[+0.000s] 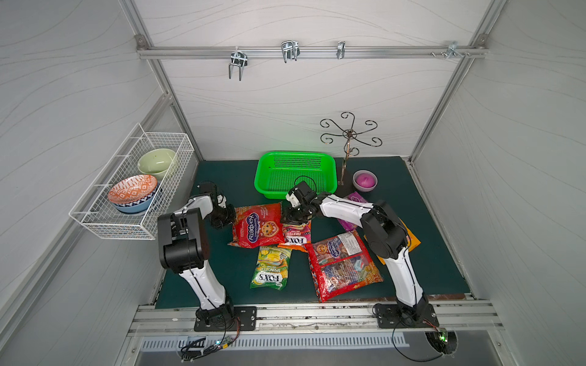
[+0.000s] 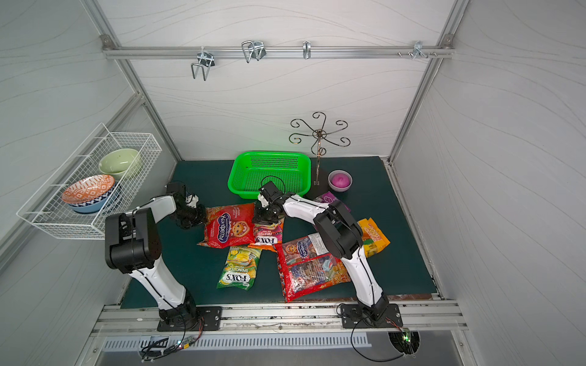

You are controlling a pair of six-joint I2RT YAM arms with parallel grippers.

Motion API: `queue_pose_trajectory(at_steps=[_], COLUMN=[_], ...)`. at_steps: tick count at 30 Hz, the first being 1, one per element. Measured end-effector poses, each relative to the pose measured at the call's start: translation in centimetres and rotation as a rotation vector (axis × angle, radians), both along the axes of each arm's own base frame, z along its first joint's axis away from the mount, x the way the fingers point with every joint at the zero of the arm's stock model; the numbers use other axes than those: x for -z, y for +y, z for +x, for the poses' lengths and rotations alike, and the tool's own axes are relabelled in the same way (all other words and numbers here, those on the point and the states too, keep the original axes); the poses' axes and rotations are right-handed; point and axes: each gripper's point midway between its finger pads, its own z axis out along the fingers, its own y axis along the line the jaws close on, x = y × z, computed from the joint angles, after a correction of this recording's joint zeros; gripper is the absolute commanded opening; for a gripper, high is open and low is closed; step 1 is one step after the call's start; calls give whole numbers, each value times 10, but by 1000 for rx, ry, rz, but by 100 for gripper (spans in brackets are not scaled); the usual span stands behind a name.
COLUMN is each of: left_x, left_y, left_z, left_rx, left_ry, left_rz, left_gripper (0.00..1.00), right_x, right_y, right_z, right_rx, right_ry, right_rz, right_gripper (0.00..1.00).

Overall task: Put the candies in the basket
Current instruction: Pick up the candy at the center of the board.

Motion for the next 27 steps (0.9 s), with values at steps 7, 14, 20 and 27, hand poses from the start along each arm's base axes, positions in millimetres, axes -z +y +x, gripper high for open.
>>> queue_pose_trajectory(at_steps=[7, 14, 20, 27], left_x=[1, 0, -1, -5], left_y=[0, -1, -1, -3], left_z=[-2, -2, -3, -8], left_rx=[10, 14, 17, 36], left_ry=[2, -3, -8, -21], left_rz=[2, 1, 3, 11], left_gripper=[0, 0, 0, 0], right_x=[0, 4, 6, 8], right_y=[2, 5, 4, 5], right_z=[-3, -9, -8, -9], right_rx=[4, -3, -2, -10], right_ry=[6, -6, -25, -68], right_rz=[-1, -20, -36, -61], right_gripper=[24, 15, 0, 0])
